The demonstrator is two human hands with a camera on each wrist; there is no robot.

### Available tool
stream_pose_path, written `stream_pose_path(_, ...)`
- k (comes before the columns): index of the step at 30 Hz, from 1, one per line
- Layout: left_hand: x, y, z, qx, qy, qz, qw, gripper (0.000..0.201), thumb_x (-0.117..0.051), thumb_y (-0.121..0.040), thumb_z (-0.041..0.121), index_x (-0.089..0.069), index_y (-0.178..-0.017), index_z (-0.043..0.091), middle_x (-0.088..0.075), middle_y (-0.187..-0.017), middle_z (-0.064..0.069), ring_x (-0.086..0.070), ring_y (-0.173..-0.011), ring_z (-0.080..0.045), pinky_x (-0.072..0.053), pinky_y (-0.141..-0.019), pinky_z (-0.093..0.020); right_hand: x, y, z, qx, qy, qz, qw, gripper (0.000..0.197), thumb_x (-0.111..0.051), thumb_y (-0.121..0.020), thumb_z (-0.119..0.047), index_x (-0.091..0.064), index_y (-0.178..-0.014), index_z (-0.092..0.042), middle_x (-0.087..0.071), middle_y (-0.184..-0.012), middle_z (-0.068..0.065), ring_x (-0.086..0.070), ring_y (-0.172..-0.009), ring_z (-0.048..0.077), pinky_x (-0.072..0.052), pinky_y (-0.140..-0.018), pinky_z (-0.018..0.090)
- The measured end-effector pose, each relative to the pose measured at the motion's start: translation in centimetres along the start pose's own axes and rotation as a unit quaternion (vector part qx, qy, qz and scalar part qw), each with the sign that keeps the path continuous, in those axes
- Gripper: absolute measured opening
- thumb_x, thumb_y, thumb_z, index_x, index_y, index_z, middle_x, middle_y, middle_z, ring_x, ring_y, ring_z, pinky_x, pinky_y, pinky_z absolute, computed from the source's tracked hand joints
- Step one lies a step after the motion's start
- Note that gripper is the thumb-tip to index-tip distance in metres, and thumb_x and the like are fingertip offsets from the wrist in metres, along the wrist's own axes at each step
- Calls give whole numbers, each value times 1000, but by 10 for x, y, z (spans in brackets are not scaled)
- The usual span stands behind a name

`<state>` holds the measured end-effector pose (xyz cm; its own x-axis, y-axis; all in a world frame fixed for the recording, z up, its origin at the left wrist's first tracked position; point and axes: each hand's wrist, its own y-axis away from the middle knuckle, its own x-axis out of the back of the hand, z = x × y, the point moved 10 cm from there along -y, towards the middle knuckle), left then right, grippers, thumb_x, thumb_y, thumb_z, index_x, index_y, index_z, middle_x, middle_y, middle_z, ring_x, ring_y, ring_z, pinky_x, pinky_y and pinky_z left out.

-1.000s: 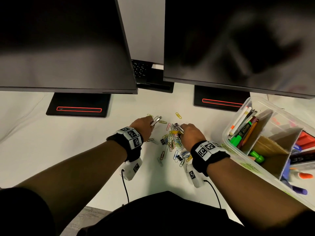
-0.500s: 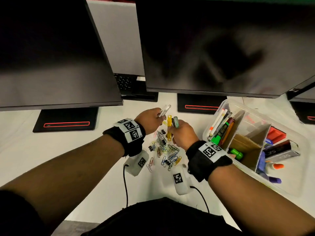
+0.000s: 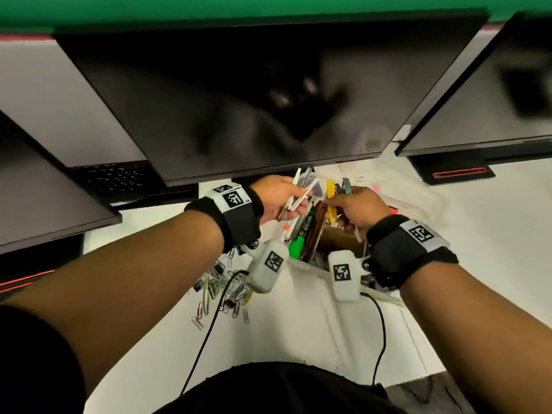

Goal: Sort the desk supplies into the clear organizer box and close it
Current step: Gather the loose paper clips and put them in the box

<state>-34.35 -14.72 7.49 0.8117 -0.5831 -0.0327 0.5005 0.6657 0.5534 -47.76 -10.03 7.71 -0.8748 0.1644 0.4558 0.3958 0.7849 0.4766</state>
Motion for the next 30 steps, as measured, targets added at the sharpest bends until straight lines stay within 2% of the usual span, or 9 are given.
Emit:
stream_pose_path(3,-27,-20,0,27,-94,11,995,24,-45,-94,1,-53,-73,9,-56,-70,-6,-57,-38,-2,-43,-37,-12,24,-14,19,-40,60,11,997,21,-61,-84,-11,-58,-64,-7,-63,-73,20,-53,-56,28,-53,-63,40)
stream_pose_path(8,-65,-43,-1,45,-201,6,979,29,-47,-93,1,-48,-66,9,-65,-110,-22,-52,-30,-1,-44,-35,-10,46,-18,36,-95,172,1,980,26,-61,-87,-19,-64,-104,0,-62,-97,15,-58,-84,28,-46,-69,28)
stream_pose_path(12,-76,-55,-6,59,-187,14,980,26,-49,-94,6,-47,-67,6,-65,-107,-22,-55,-50,-12,-46,-39,-13,38,-18,44,-148,79,-27,985,10,-60,-87,-3,-57,-78,2,-61,-77,19,-60,-70,31,-54,-83,43)
stream_pose_path(16,-77,-51,-6,86,-83,21,993,23,-42,-96,8,-53,-112,-5,-56,-80,-16,-60,-69,-24,-55,-71,-30,24,-21,33,-139,14,-46,989,8,-61,-84,1,-57,-79,4,-59,-76,21,-62,-65,33,-54,-79,44)
stream_pose_path(20,-72,-45,-9,99,-46,-3,994,38,-34,-99,4,-37,-135,-9,-49,-131,-29,-53,-121,-39,-47,-94,-38,30,-25,21,-92,174,-21,980,45,-67,-86,-20,-55,-128,-12,-62,-124,10,-56,-116,30,-42,-99,30)
stream_pose_path(23,-63,-35,-10,101,-34,-27,994,41,-29,-101,5,-32,-139,-8,-39,-143,-28,-43,-132,-37,-37,-108,-39,29,-28,22,-81,139,-13,987,45,-61,-90,-22,-52,-131,-8,-63,-120,12,-62,-99,25,-49,-87,29)
stream_pose_path(25,-50,-29,-11,95,-58,-26,993,38,-30,-100,4,-40,-135,-6,-50,-133,-25,-52,-123,-34,-42,-103,-36,22,-30,19,-76,96,-16,992,30,-56,-89,-12,-59,-117,0,-65,-94,14,-61,-71,23,-54,-68,29)
stream_pose_path(27,-29,-22,-8,83,-97,0,992,28,-35,-98,5,-59,-112,0,-61,-93,-14,-62,-82,-22,-51,-76,-25,9,-28,6,-64,74,-13,995,7,-55,-88,-10,-61,-85,-7,-61,-82,11,-58,-63,21,-52,-60,27)
stream_pose_path(30,8,-12,-10,78,-168,27,982,27,-41,-96,8,-50,-71,15,-42,-64,0,-41,-50,-7,-35,-47,-14,-26,-14,-27,10,100,-27,995,22,-54,-83,-2,-52,-64,-13,-56,-65,9,-54,-45,16,-43,-44,20)
